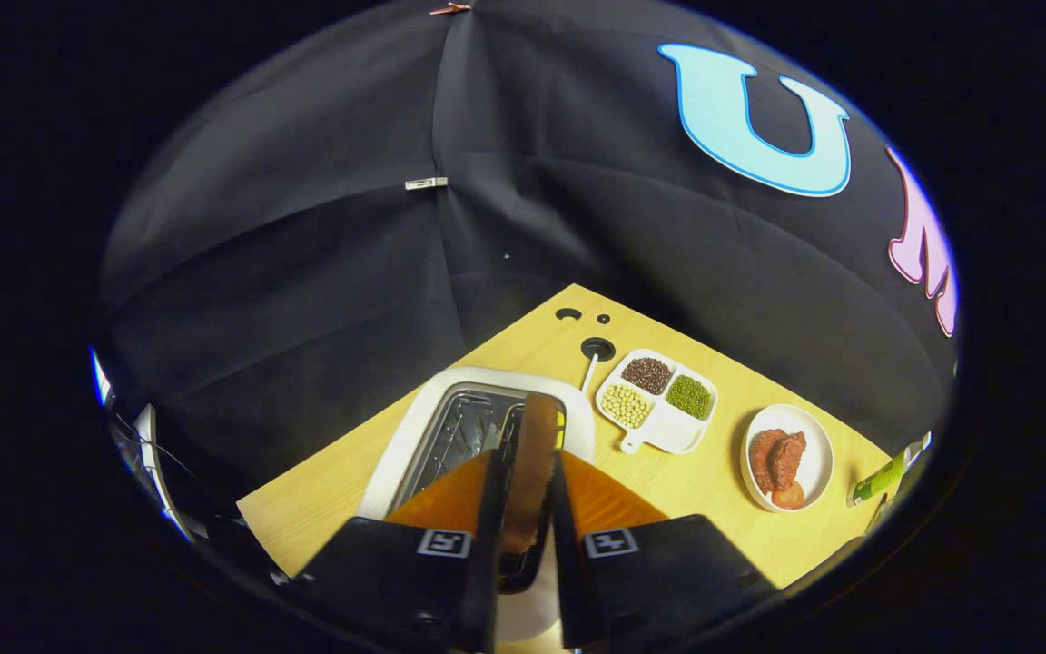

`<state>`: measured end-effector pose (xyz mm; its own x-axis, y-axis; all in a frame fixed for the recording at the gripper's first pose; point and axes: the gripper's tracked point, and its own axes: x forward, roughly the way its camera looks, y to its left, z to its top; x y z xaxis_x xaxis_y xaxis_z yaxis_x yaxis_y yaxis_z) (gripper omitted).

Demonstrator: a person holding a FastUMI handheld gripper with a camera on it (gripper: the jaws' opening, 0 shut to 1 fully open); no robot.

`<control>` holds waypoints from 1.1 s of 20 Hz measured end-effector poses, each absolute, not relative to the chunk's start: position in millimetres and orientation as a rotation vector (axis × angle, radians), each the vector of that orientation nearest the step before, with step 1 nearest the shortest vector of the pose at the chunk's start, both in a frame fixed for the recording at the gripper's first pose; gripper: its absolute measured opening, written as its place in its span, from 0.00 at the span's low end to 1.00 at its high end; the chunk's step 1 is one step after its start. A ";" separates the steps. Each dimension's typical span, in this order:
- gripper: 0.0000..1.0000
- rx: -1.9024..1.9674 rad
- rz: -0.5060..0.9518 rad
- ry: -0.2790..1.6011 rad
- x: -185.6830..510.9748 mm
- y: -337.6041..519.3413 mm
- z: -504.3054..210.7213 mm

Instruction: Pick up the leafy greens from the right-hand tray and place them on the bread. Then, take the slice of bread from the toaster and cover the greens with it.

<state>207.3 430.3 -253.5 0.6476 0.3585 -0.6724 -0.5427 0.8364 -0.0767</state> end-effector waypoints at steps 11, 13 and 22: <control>0.11 -0.235 0.578 0.594 197.9 432.7 -191.5; 0.11 -0.216 0.579 0.562 198.2 427.5 -170.5; 0.11 -0.067 0.565 0.450 183.1 373.0 -95.1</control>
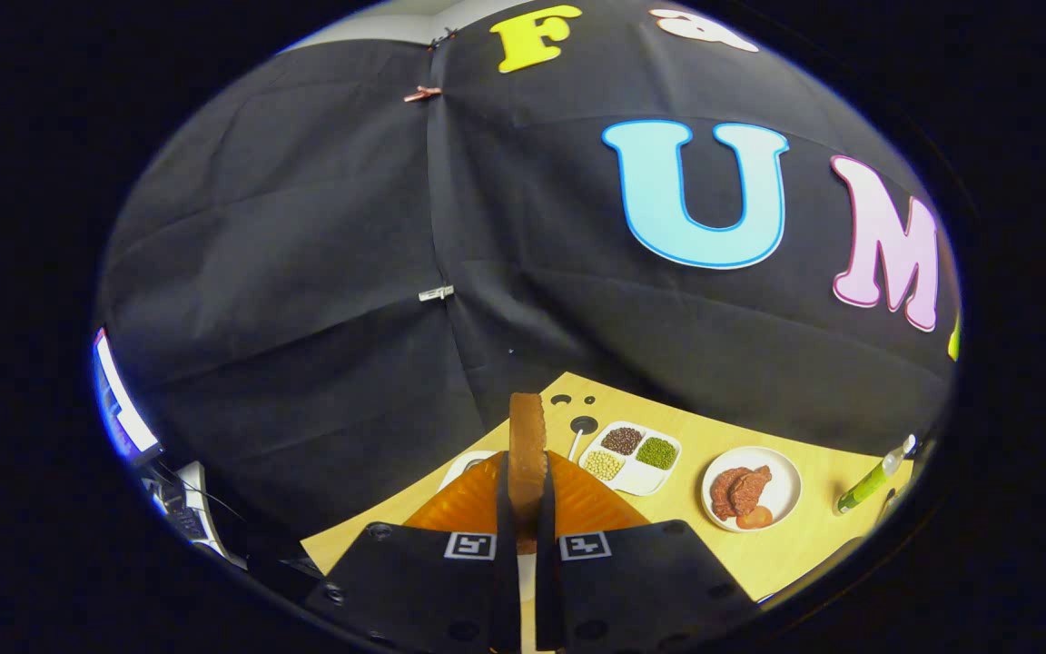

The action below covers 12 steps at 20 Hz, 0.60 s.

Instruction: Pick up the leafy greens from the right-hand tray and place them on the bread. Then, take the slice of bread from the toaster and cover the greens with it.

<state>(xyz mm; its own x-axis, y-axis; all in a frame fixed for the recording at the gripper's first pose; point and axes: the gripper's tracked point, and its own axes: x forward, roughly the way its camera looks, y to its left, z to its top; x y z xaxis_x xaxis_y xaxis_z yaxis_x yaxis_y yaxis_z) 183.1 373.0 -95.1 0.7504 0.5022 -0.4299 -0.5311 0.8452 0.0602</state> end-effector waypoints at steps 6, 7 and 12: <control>0.11 -0.011 0.495 0.498 168.7 304.4 -116.6; 0.11 -0.004 0.485 0.513 165.6 294.3 -124.2; 0.11 0.077 0.448 0.606 148.7 255.7 -173.2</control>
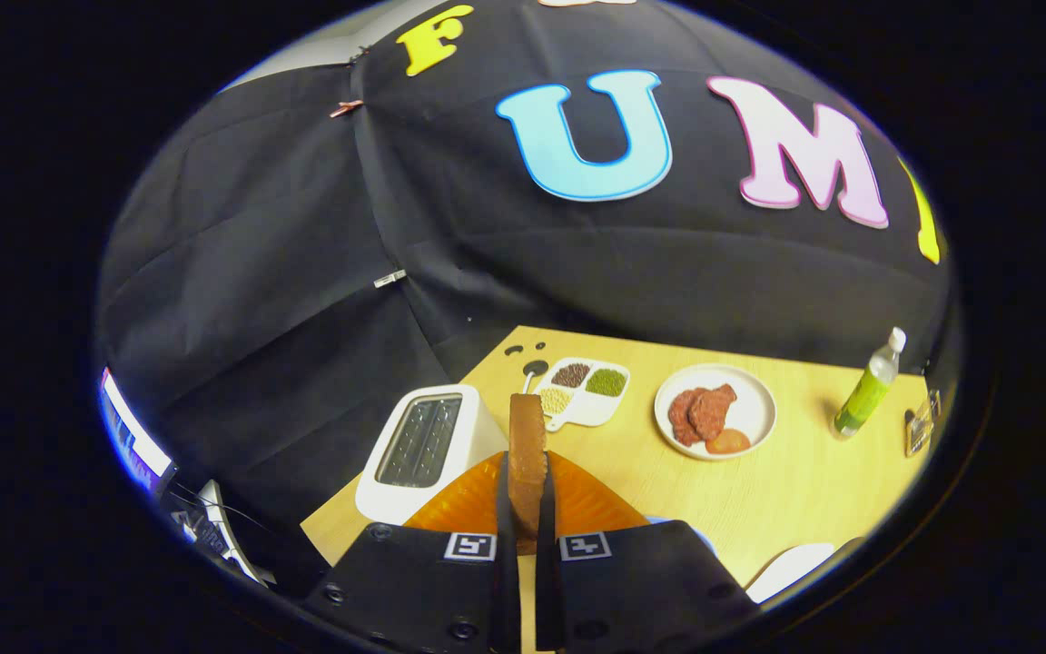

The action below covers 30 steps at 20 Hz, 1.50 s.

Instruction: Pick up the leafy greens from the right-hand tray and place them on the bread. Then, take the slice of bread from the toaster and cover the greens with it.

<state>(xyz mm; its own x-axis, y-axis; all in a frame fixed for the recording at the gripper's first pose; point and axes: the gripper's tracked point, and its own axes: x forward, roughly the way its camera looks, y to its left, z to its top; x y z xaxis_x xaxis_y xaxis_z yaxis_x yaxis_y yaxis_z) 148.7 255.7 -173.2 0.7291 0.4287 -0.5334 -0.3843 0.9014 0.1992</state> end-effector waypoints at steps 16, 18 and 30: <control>0.11 0.405 0.313 0.764 121.1 171.0 -294.7; 0.12 0.451 0.284 0.792 121.9 162.7 -302.5; 0.57 0.356 0.123 0.879 101.8 110.0 -339.2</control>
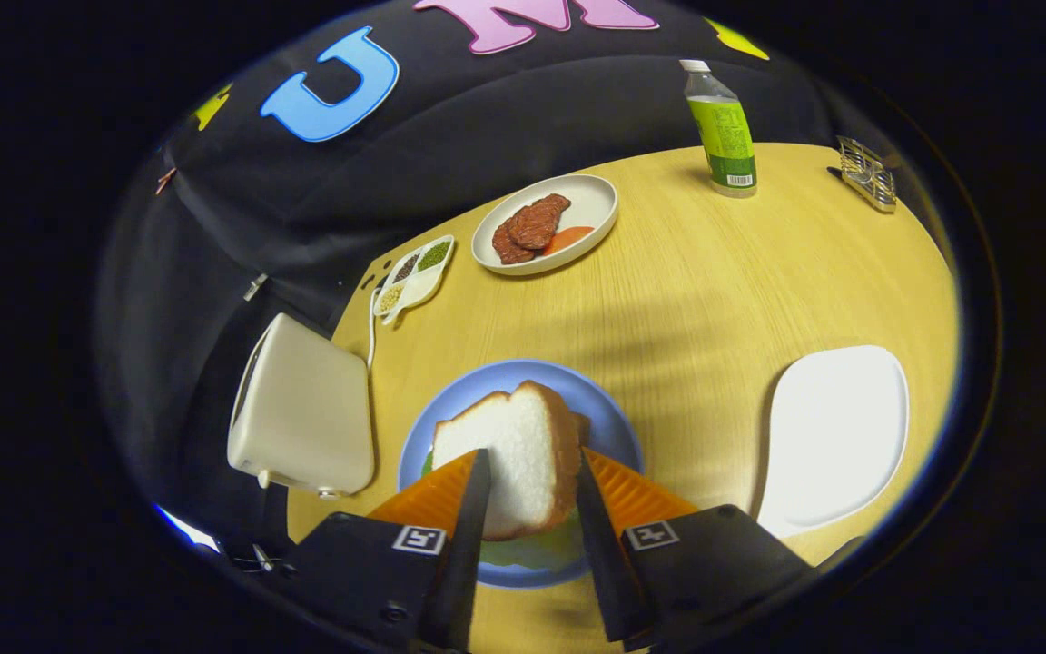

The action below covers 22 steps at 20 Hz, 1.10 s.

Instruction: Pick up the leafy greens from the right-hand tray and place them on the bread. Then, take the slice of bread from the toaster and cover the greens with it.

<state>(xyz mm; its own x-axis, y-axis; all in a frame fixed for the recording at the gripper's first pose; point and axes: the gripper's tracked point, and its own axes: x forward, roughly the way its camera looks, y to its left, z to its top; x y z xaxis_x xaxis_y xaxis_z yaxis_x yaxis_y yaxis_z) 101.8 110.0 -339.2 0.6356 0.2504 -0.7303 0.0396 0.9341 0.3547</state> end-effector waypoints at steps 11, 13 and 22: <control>0.99 0.183 0.113 0.716 95.4 100.3 -266.2; 0.99 0.154 0.120 0.662 95.8 100.7 -236.9; 0.99 0.019 0.097 0.310 78.5 98.9 -97.4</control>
